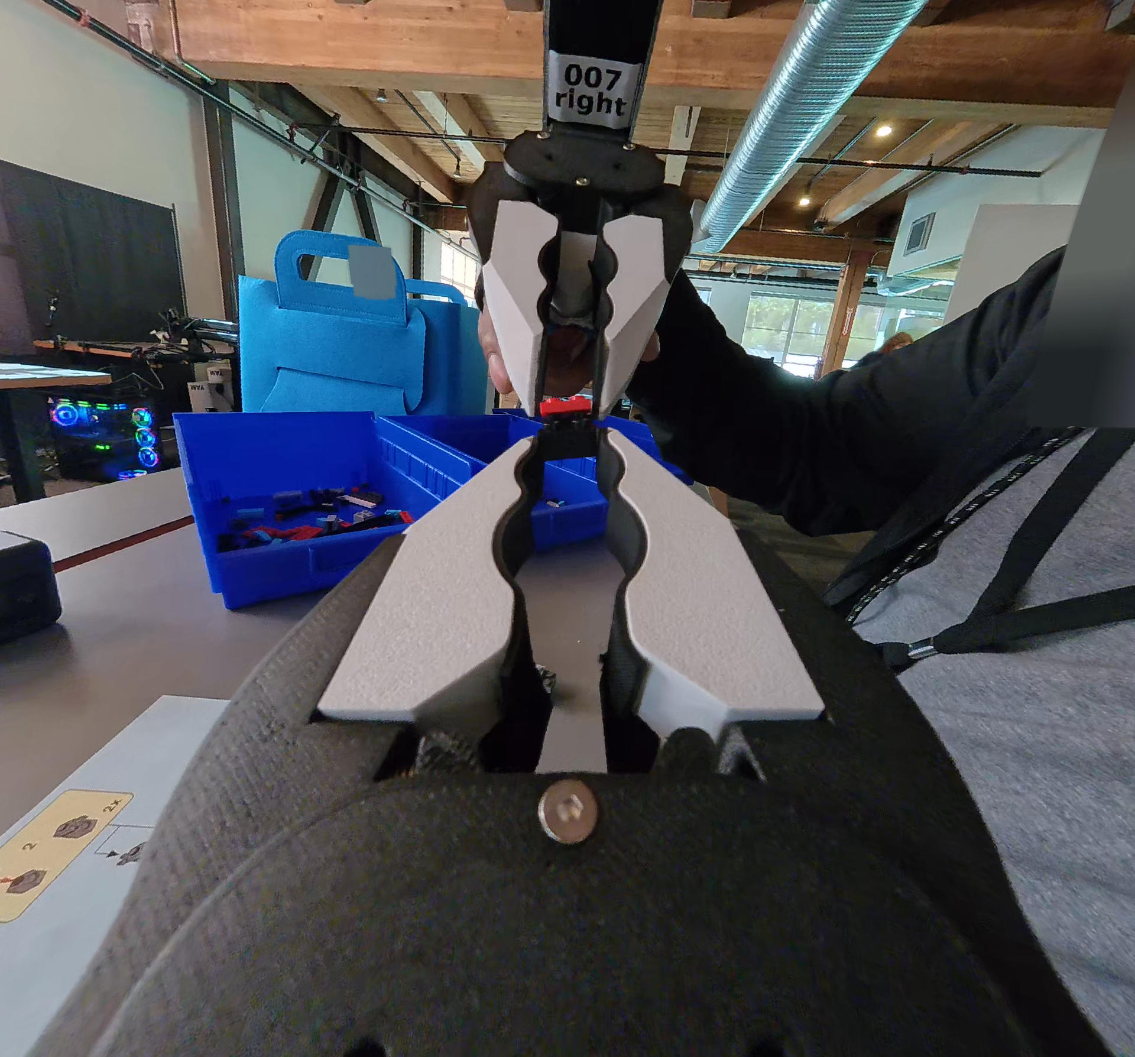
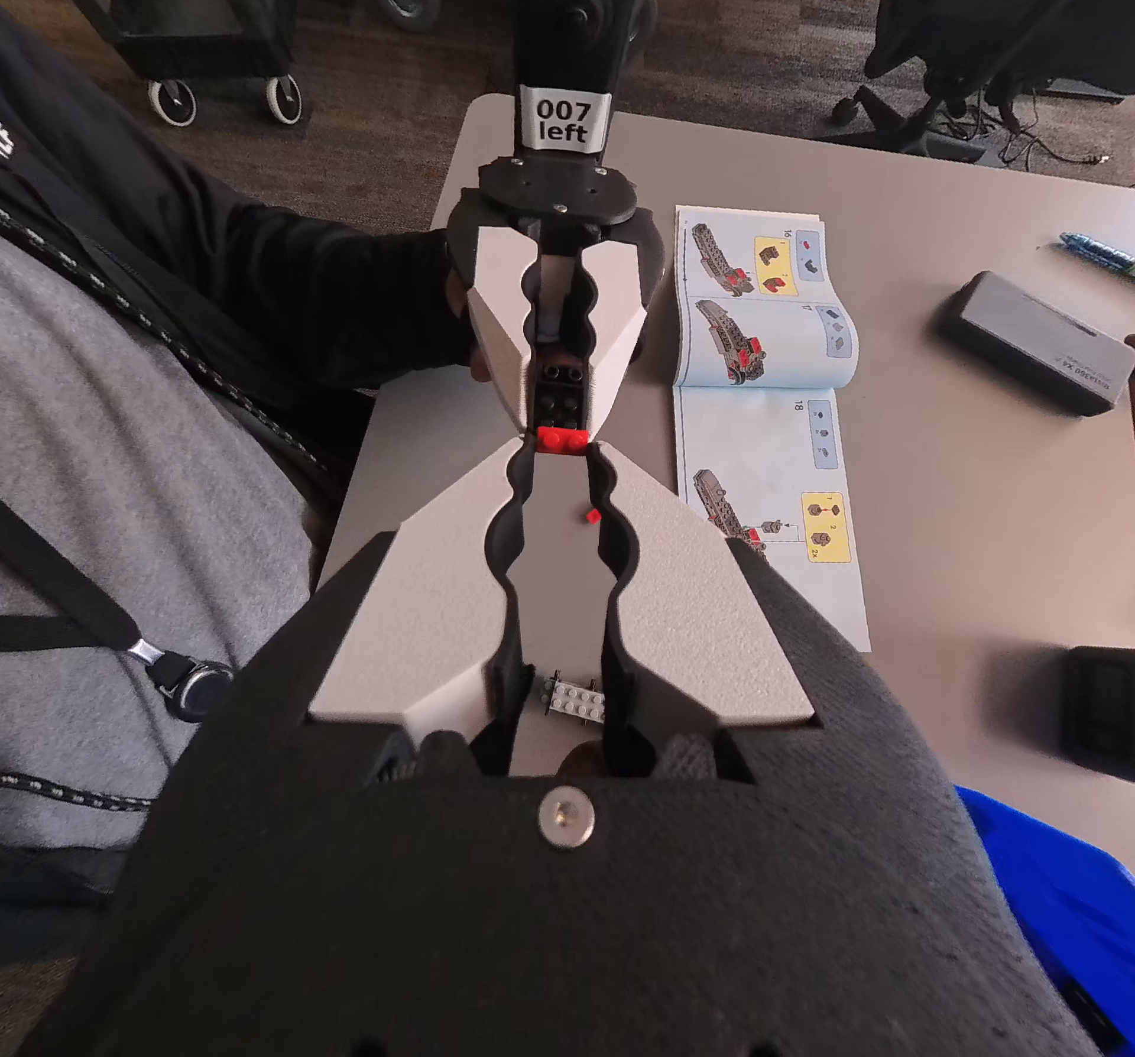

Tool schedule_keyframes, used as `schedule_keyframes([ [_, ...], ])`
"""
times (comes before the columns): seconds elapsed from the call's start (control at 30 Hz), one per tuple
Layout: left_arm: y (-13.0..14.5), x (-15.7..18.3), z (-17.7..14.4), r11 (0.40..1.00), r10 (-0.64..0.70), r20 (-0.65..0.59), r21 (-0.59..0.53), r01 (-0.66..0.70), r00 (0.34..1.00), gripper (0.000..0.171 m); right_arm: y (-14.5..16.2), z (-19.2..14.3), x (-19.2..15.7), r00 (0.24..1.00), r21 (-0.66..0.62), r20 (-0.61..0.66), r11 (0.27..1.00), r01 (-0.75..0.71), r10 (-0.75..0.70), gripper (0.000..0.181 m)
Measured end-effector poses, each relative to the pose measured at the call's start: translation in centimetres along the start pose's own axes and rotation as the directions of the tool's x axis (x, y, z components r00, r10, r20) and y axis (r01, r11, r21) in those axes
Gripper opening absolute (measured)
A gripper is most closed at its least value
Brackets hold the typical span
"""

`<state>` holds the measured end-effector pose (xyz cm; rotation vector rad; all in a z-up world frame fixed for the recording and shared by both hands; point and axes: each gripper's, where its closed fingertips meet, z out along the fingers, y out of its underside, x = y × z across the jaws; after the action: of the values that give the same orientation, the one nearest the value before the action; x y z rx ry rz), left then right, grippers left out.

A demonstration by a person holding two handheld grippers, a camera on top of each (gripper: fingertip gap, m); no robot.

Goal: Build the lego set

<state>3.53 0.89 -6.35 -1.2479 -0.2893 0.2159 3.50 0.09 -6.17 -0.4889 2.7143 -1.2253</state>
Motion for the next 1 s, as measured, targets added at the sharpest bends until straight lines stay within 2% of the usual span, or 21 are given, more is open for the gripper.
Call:
schedule_keyframes([
  [0.53, -0.09, 0.15, 0.01, 1.0, 0.001, -0.008, 0.005, -0.001, 1.0, 0.017, -0.37, 0.03, -0.08, 1.0, 0.013, -0.003, 1.0, 0.02, -0.02, 0.02],
  [0.77, -0.1, 0.18, 0.01, 1.0, 0.0, -0.01, 0.006, 0.0, 1.0, 0.017, -0.67, -0.13, -0.4, 0.998, 0.045, -0.004, 0.997, 0.066, -0.066, 0.03],
  [0.83, -0.14, 0.22, -0.01, 1.0, -0.001, -0.012, 0.008, 0.001, 1.0, 0.017, -0.74, -0.32, -0.17, 0.992, 0.074, -0.051, 0.99, 0.121, -0.117, 0.032],
  [1.0, -0.34, 0.21, -0.1, 1.0, -0.014, -0.019, 0.021, 0.015, 1.0, 0.017, 0.0, -0.95, 0.56, 0.919, 0.175, -0.275, 0.925, 0.336, -0.282, 0.038],
])
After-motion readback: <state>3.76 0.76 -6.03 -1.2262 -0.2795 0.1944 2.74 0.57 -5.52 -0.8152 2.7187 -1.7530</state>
